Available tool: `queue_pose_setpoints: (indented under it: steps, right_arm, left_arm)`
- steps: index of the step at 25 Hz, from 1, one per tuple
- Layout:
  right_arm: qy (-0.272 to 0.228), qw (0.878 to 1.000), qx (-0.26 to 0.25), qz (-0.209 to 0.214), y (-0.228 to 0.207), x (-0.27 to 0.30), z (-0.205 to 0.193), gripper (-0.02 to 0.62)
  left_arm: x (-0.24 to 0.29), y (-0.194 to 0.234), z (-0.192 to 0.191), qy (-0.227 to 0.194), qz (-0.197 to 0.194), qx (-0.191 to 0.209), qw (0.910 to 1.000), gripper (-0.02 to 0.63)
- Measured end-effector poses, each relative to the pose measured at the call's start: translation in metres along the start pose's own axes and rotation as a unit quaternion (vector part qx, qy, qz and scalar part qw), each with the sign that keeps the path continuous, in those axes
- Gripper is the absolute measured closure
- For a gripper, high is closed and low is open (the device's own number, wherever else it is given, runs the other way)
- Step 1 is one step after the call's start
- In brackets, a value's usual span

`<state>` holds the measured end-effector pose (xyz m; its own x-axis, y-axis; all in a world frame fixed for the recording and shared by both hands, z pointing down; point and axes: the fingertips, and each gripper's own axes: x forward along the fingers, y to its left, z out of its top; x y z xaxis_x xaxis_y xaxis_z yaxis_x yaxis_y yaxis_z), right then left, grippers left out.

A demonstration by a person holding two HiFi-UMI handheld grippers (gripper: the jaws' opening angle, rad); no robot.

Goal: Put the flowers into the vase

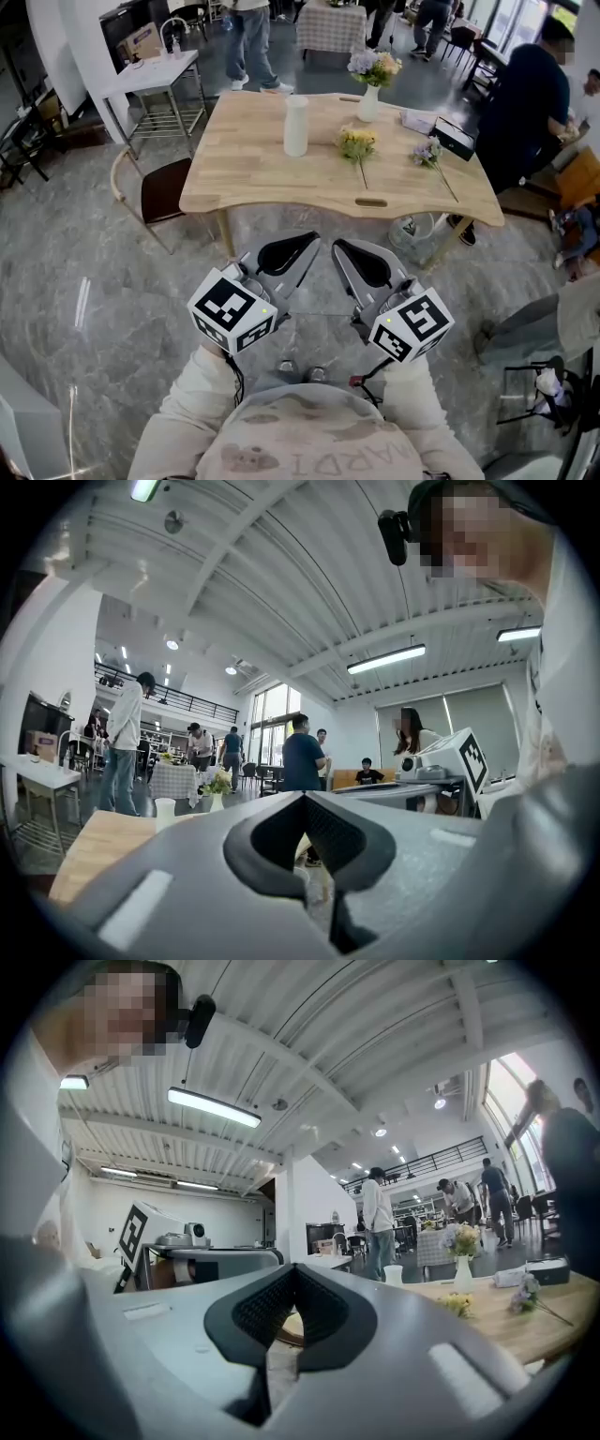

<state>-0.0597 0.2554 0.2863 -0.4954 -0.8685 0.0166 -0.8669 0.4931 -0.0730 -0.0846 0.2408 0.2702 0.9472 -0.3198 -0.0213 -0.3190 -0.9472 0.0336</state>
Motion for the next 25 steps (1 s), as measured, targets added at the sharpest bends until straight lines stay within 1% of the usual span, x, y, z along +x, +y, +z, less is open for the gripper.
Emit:
queue_pose_setpoints:
  steps: [5, 9, 12, 18, 25]
  right_arm:
    - [-0.007, 1.000, 0.002, -0.018, 0.002, 0.011, 0.002, 0.567]
    - [0.002, 1.000, -0.005, -0.027, 0.002, 0.017, -0.003, 0.531]
    - [0.006, 0.999, -0.009, -0.038, -0.008, 0.021, -0.007, 0.522]
    - [-0.007, 0.999, -0.005, -0.047, -0.045, 0.044, -0.008, 0.534]
    - [-0.008, 0.999, 0.006, -0.032, -0.106, 0.085, -0.012, 0.531]
  left_arm:
    - [-0.007, 0.011, 0.000, -0.004, -0.016, 0.002, 0.9999, 0.605]
    - [-0.007, 0.020, -0.005, -0.005, -0.024, 0.001, 0.9997, 0.605]
    - [0.000, 0.026, -0.009, -0.006, -0.031, -0.007, 0.9995, 0.605]
    - [0.026, 0.059, -0.017, -0.003, -0.029, -0.002, 0.9996, 0.605]
    - [0.070, 0.106, -0.024, -0.004, -0.017, -0.002, 0.9999, 0.605]
